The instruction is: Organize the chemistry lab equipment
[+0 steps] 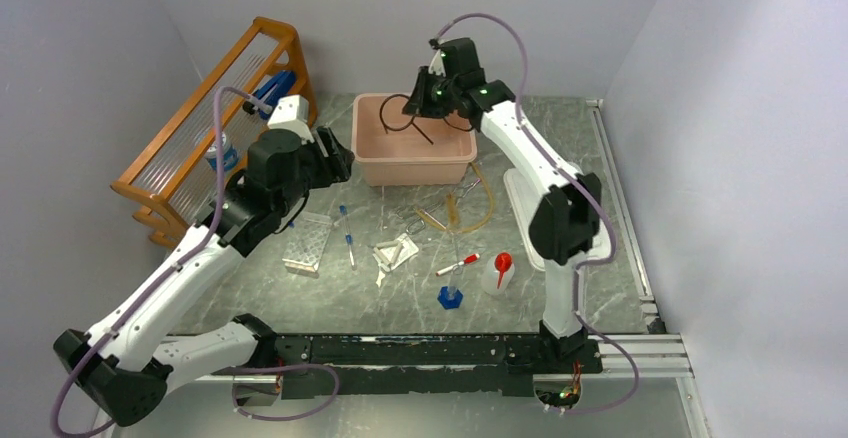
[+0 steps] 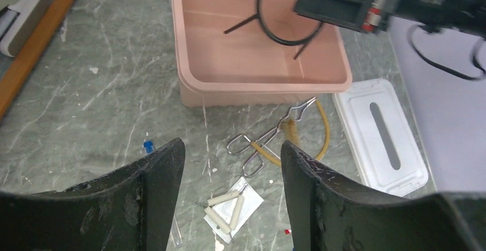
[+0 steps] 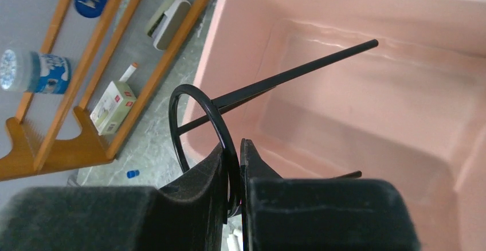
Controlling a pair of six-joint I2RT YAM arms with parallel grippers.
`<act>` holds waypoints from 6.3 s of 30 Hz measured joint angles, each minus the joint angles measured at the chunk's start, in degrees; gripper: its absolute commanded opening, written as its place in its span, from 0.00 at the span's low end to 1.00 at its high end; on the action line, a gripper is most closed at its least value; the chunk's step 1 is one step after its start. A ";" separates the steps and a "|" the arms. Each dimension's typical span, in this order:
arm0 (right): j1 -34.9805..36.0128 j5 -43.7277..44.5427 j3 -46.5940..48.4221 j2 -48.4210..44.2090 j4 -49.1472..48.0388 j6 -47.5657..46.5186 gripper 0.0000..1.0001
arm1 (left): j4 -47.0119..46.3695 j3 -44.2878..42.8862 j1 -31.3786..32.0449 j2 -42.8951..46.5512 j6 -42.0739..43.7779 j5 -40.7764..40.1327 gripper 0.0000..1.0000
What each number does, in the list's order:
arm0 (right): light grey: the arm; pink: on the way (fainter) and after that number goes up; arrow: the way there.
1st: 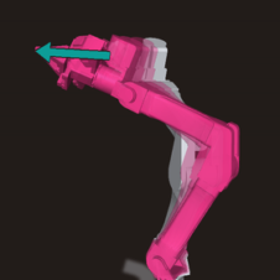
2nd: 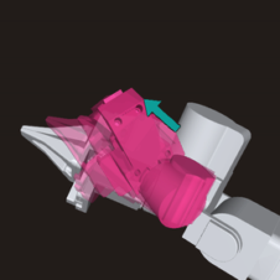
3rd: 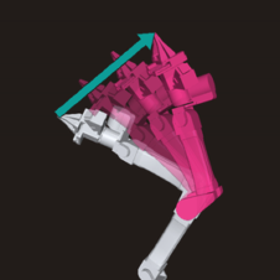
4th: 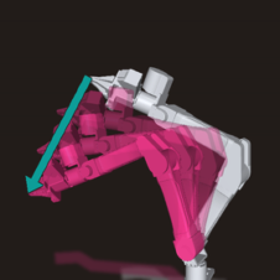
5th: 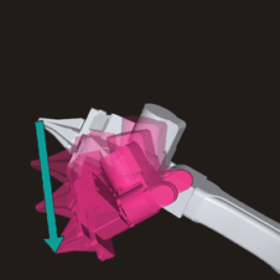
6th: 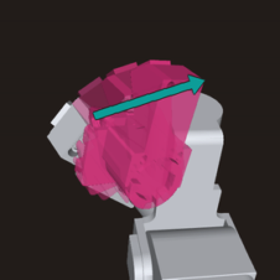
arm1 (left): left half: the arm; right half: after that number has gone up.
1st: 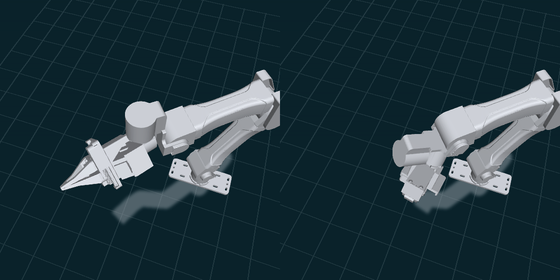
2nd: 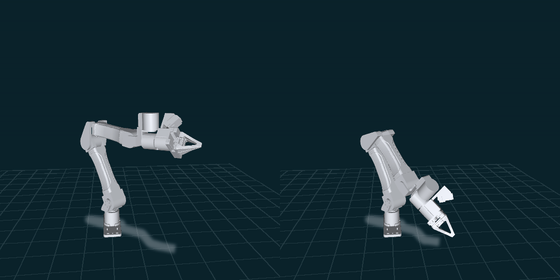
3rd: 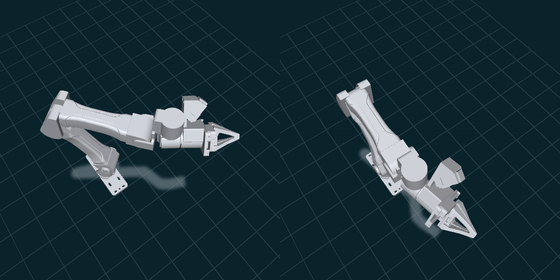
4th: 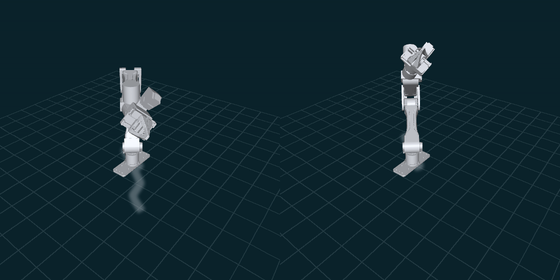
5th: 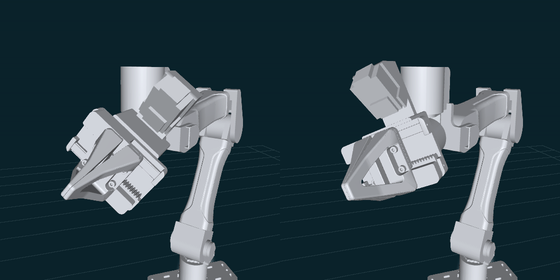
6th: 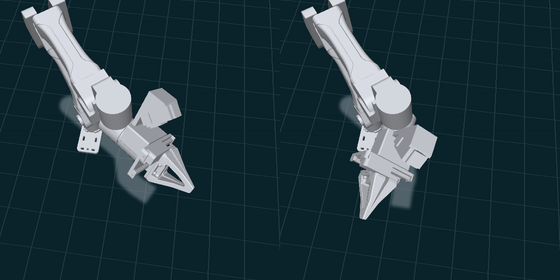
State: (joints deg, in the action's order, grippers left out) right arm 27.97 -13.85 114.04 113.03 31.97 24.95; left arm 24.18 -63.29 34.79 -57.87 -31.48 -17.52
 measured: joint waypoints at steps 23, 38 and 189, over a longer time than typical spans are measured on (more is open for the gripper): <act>-4.63 -22.32 7.48 25.11 -11.30 10.25 0.45 | -0.42 -4.70 -1.66 -13.75 5.35 4.76 0.68; -4.17 -9.94 6.34 20.90 -8.31 7.91 0.74 | -0.44 -4.72 -3.34 -14.73 5.35 6.27 0.69; 3.93 28.76 8.74 6.84 9.49 -5.70 0.43 | -3.10 3.58 -6.58 -7.58 4.66 13.09 0.83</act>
State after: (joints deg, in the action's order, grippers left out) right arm 31.90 14.92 122.78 119.87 41.45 19.25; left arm 21.08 -59.70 28.21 -65.45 -26.83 -4.43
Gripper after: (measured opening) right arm 0.624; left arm 0.839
